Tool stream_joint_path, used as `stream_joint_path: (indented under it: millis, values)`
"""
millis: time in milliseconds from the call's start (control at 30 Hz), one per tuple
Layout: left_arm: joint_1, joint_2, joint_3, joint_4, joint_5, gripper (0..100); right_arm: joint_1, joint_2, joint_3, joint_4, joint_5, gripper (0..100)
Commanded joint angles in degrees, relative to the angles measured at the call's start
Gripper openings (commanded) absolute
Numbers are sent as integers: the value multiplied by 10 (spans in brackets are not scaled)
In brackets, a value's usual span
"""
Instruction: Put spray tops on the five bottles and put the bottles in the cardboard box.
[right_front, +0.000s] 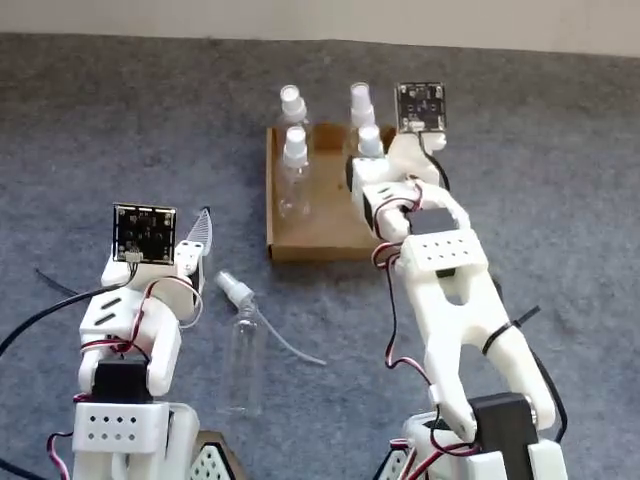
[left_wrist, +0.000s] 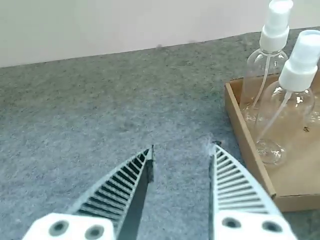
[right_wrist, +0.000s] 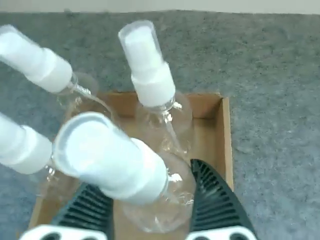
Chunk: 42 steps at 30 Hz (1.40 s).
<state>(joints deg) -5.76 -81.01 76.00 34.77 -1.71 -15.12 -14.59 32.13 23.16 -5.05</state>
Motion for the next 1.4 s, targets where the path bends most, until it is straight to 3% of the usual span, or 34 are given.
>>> stream_joint_path:
  millis: [0,400,1000,1200,1367]
  values:
    - [-8,6,-3,-17,5,164,-13,4,-5,-46,-13,5]
    - [-8,5,-3,-17,5,164,-14,63,-5,-99,-14,5]
    - [-8,5,-3,-17,5,164,-14,73,-5,-95,-42,12]
    - [-8,5,-3,-17,5,164,-14,73,-4,-95,-42,115]
    - [-8,5,-3,-17,5,164,-14,73,-4,-95,-42,140]
